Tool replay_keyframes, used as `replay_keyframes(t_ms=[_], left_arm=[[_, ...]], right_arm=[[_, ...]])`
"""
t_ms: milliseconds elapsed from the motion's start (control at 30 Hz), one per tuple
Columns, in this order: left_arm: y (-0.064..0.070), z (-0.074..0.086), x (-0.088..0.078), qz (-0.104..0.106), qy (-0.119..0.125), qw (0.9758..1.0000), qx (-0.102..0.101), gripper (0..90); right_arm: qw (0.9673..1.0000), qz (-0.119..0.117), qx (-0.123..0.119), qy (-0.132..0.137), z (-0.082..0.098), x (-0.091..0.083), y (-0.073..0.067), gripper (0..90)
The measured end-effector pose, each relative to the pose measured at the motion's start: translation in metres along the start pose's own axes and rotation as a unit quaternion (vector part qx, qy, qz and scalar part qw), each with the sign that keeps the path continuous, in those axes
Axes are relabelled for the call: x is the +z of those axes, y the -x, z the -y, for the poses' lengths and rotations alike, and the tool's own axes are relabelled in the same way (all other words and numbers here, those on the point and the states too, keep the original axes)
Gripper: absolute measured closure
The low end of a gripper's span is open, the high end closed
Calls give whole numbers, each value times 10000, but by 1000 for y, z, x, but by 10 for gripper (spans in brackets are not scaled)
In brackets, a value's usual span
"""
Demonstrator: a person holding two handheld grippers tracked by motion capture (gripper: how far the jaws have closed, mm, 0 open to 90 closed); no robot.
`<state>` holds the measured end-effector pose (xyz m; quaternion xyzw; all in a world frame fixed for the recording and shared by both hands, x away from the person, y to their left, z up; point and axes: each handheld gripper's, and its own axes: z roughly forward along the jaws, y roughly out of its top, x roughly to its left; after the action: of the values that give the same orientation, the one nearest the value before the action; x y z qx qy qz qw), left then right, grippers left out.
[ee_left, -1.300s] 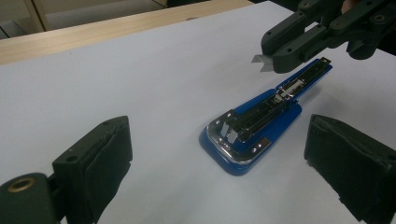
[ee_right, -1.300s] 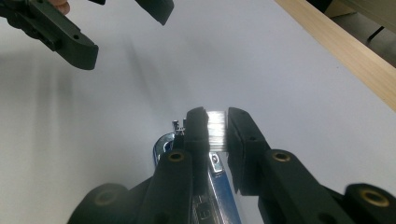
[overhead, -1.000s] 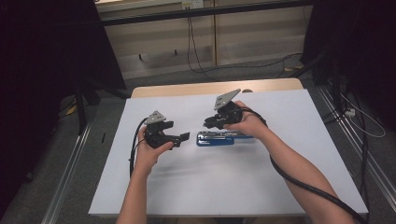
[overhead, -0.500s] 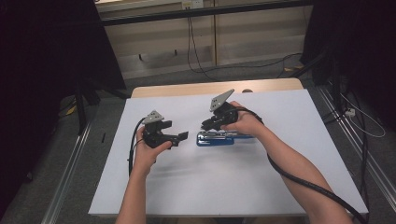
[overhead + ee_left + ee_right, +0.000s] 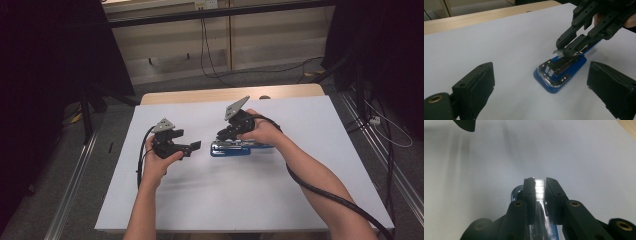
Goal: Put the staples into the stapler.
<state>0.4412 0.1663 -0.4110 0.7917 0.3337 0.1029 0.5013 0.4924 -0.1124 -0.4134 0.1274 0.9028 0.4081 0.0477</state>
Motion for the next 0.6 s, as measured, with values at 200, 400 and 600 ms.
replay_keyframes(t_ms=[200,400,600], left_arm=[[0,0,0,-7,-7,10000,-9,78],[-1,0,0,4,-14,10000,-23,78],[-1,0,0,2,-14,10000,-25,78]], right_arm=[[10000,-71,-4,-13,0,2,1,793],[10000,-77,14,-37,1,4,2,793],[9999,-137,-34,-76,2,7,1,793]])
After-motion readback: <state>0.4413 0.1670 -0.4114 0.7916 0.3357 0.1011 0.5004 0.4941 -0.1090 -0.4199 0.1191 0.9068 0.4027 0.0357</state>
